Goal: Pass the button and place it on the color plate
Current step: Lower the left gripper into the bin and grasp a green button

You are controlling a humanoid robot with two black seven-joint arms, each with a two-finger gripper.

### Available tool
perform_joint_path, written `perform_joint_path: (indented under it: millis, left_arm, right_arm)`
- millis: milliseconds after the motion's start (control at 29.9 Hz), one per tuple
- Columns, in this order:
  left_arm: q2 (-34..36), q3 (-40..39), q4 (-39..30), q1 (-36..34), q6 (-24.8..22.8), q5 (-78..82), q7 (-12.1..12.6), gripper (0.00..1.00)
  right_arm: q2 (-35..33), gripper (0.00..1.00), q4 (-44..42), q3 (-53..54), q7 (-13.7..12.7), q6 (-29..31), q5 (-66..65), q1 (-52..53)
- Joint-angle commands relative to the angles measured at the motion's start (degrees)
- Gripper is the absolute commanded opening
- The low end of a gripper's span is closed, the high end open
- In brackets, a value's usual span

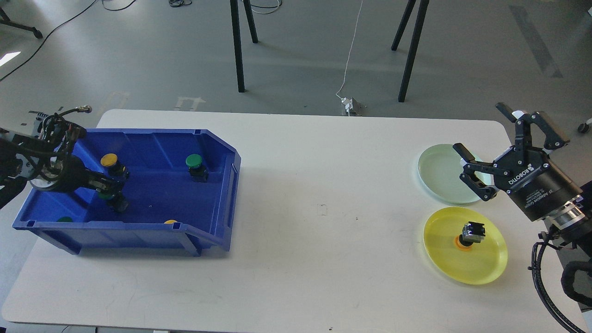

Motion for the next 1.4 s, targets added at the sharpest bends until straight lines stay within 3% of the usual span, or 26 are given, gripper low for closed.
perform_joint_path:
  millis: [0,435,1003,1103,1371]
  left_arm:
    - [0.07,-0.03,0.01,0.0,0.0,0.0,0.0,0.61]
    - [0.07,0.41,0.01,0.26,0.0,0.0,0.0,0.69]
    - [-0.02,0.58,0.44,1.32,0.0,0.09,0.0,0.69]
    - [-0.02,0.67,0.45,1.31,0.0,0.09,0.0,0.64]
    - [-0.28,0.94,0.44,1.75,0.0,0.17,0.0,0.3]
  right_arm:
    - [0.29,0.98,0.0,-0.02,0.0,0.0,0.0,0.0]
    - [0.46,0.98,0.0,0.07,0.0,0.09,0.0,-0.88]
    - [0.46,0.98,0.0,0.07,0.09,0.09,0.0,-1.32]
    - [0.46,0.98,0.0,0.07,0.09,0.09,0.0,-1.58]
    - [0.46,0.98,0.0,0.07,0.09,0.09,-0.09,-2.28]
